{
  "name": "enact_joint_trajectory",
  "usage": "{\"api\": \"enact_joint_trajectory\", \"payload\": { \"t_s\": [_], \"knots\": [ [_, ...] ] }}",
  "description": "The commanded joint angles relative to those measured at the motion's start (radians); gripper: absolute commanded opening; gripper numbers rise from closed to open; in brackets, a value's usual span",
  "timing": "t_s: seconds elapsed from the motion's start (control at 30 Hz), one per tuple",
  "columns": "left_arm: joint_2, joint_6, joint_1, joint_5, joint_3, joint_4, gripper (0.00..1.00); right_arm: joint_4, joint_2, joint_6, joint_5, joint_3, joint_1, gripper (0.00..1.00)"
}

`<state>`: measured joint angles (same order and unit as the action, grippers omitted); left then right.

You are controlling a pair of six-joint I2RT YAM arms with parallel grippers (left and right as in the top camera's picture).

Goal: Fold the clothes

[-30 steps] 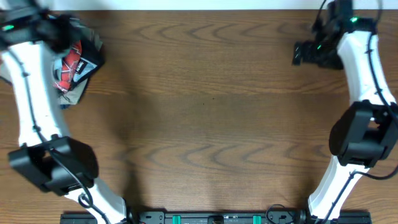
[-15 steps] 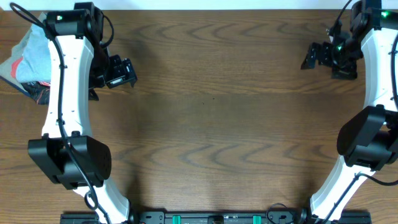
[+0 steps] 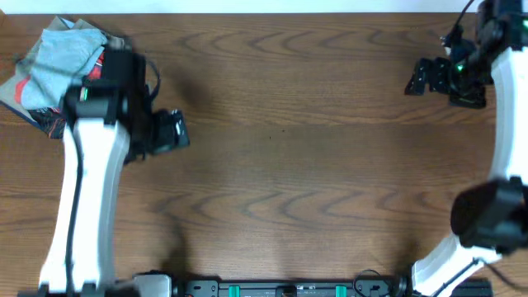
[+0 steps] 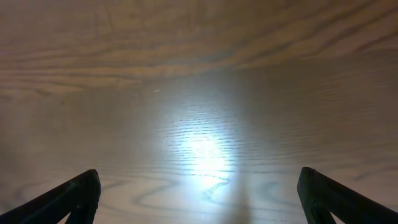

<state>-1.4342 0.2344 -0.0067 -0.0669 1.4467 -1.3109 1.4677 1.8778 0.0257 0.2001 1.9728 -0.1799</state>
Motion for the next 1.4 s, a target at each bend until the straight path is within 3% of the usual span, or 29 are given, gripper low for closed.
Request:
{"api": "enact_joint_trajectory", "payload": {
  "t_s": [0.0, 0.3, 0.5, 0.7, 1.37],
  "knots": [
    [0.161, -0.013, 0.003, 0.016, -0.170, 0.050, 0.98, -0.045, -0.147, -0.004, -0.035, -0.121, 0.025, 0.99],
    [0.556, -0.013, 0.003, 0.016, -0.428, 0.121, 0.98, -0.387, -0.618, -0.004, -0.105, -0.706, 0.062, 0.99],
    [0.656, -0.013, 0.003, 0.015, -0.435, 0.127, 0.98, -0.408, -0.850, -0.004, -0.106, -0.927, 0.061, 0.99],
    [0.657, -0.013, 0.003, 0.015, -0.435, 0.124, 0.98, -0.356, -0.930, -0.004, -0.106, -0.998, 0.061, 0.99],
    [0.650, -0.013, 0.003, 0.015, -0.435, 0.124, 0.98, -0.346, -0.922, -0.004, -0.106, -1.006, 0.061, 0.99]
  ]
}}
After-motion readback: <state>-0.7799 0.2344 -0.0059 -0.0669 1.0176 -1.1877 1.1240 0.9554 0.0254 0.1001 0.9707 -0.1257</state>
